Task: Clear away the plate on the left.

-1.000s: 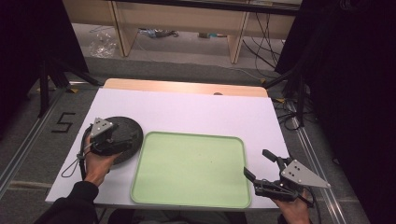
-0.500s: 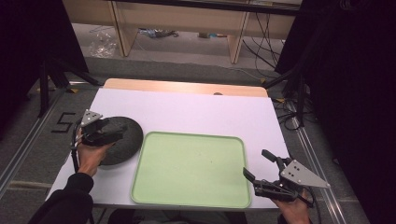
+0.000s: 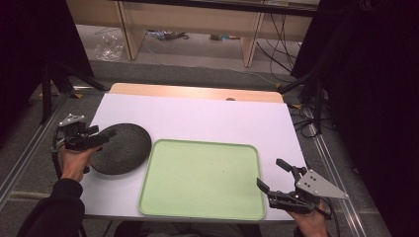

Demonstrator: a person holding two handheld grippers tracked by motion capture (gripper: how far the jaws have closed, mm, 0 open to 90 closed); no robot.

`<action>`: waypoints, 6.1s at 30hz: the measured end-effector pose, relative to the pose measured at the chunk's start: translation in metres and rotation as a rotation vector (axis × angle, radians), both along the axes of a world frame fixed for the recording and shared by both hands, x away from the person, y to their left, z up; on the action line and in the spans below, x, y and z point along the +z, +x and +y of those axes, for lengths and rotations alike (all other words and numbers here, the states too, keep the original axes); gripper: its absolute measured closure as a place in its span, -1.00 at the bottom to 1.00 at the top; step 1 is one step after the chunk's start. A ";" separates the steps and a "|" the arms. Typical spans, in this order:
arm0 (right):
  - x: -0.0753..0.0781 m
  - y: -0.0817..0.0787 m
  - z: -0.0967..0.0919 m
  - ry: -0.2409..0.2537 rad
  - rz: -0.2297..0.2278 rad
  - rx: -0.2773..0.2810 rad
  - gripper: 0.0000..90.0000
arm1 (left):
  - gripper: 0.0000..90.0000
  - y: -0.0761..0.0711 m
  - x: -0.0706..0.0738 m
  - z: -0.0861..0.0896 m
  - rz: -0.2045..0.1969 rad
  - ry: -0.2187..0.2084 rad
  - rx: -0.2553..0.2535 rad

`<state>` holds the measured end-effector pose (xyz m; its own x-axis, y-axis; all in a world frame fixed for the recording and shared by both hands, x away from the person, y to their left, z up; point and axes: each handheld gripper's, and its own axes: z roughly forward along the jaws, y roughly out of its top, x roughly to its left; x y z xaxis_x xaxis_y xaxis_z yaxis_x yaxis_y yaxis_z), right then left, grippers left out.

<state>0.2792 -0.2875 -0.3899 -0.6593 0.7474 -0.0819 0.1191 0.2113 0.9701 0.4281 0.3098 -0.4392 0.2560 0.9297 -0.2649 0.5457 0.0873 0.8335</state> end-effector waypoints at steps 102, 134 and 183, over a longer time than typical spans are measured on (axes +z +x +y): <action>0.000 -0.002 0.003 -0.019 -0.006 0.023 -0.61 | 0.88 -0.002 0.051 0.031 0.161 -0.008 -0.002; 0.000 -0.002 0.004 -0.039 -0.007 0.044 -0.61 | 0.71 0.001 0.065 -0.051 0.172 0.216 -0.099; 0.000 -0.003 0.004 -0.034 -0.003 0.042 -0.60 | 0.76 -0.003 0.059 -0.043 0.154 -0.258 -0.161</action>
